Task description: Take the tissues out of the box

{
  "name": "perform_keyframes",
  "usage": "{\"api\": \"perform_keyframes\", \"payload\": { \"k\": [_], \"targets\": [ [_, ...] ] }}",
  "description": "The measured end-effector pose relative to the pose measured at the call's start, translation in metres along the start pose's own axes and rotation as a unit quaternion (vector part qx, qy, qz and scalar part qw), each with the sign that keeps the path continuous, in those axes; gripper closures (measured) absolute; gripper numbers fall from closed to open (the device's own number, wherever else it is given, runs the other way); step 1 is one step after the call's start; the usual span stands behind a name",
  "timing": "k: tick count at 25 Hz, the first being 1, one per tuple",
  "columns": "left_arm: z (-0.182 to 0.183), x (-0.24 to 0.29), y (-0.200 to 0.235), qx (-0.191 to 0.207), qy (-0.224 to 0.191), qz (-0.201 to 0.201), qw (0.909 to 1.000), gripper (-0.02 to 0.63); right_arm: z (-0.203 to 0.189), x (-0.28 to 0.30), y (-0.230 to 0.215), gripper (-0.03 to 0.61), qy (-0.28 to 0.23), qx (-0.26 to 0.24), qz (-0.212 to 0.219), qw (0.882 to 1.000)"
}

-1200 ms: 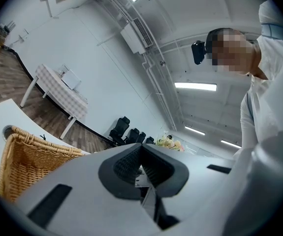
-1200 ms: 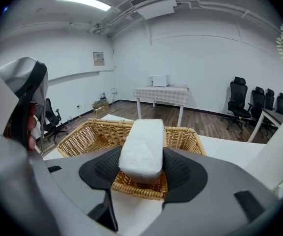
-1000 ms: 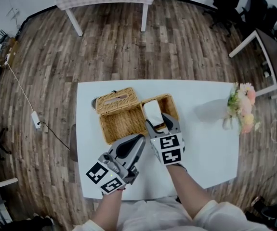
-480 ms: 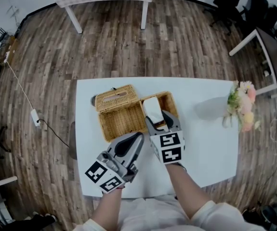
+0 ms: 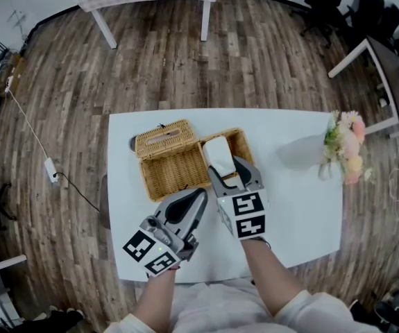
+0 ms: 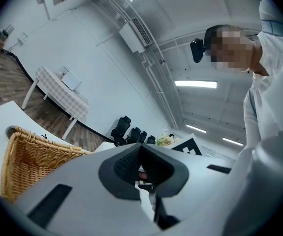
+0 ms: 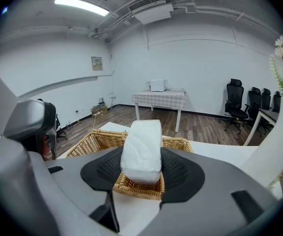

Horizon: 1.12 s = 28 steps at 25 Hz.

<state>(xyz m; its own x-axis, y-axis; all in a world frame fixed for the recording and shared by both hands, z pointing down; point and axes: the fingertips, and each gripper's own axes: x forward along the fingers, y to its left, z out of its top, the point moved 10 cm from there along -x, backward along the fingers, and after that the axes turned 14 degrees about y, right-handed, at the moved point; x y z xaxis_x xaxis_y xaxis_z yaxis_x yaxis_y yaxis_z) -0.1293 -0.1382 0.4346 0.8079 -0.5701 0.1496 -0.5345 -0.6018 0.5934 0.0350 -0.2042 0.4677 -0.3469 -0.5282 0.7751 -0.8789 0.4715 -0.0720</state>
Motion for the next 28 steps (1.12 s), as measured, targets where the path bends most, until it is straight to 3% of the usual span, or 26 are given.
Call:
{"api": "perform_keyframes", "payload": {
  "k": [16,28],
  "targets": [
    [-0.002,0.006,-0.016,0.012,0.017,-0.007,0.9998,0.614,-0.001,-0.043,-0.001,0.331,-0.068,-0.012,0.001,0.998],
    [-0.006,0.01,-0.031,0.028,0.033,-0.018,0.9989,0.614,-0.021,-0.08,-0.01,0.33,-0.147,0.01,0.067,0.987]
  ]
}}
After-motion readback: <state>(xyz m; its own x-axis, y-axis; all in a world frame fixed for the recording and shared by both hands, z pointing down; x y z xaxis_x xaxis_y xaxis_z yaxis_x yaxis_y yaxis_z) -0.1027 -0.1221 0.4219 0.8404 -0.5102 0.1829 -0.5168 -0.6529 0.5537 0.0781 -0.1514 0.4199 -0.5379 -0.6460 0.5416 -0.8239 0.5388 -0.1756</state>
